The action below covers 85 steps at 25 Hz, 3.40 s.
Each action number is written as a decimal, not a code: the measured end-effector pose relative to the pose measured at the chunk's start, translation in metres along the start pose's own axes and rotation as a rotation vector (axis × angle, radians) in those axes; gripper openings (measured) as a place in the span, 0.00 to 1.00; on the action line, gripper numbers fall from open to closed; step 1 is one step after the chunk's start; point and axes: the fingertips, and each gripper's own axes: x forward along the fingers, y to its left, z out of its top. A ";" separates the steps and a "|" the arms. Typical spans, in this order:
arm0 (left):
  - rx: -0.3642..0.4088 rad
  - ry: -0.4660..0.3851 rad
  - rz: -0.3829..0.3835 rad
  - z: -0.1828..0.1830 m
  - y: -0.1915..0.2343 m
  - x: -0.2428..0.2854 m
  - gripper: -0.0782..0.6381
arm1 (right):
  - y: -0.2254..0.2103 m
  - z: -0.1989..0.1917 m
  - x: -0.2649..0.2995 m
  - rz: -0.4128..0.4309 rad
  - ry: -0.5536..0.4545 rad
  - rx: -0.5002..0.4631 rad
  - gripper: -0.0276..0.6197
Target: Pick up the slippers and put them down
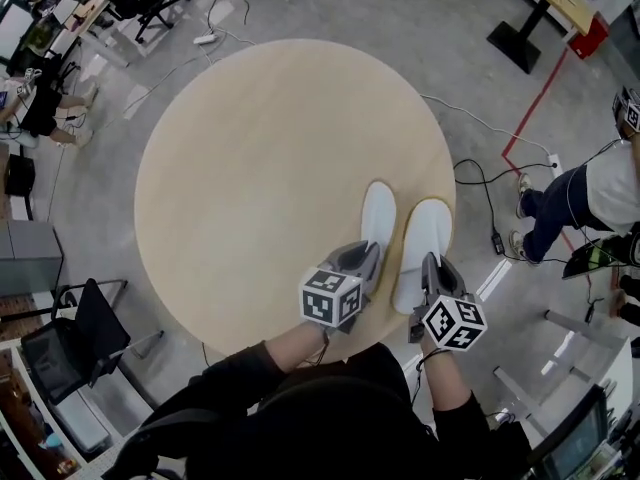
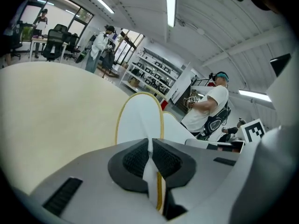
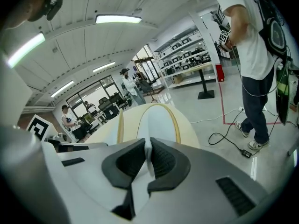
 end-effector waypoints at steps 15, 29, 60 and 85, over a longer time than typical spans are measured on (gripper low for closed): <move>-0.008 -0.151 -0.035 0.012 -0.038 -0.121 0.15 | 0.075 0.006 -0.095 0.045 -0.089 0.009 0.09; 0.058 -0.315 0.003 0.039 -0.070 -0.207 0.15 | 0.145 0.025 -0.132 0.220 -0.103 -0.103 0.09; 0.016 -0.421 0.270 -0.035 -0.051 -0.302 0.15 | 0.210 -0.049 -0.152 0.473 -0.039 -0.251 0.09; -0.094 -0.474 0.221 -0.070 0.093 -0.479 0.15 | 0.394 -0.143 -0.148 0.407 -0.002 -0.293 0.09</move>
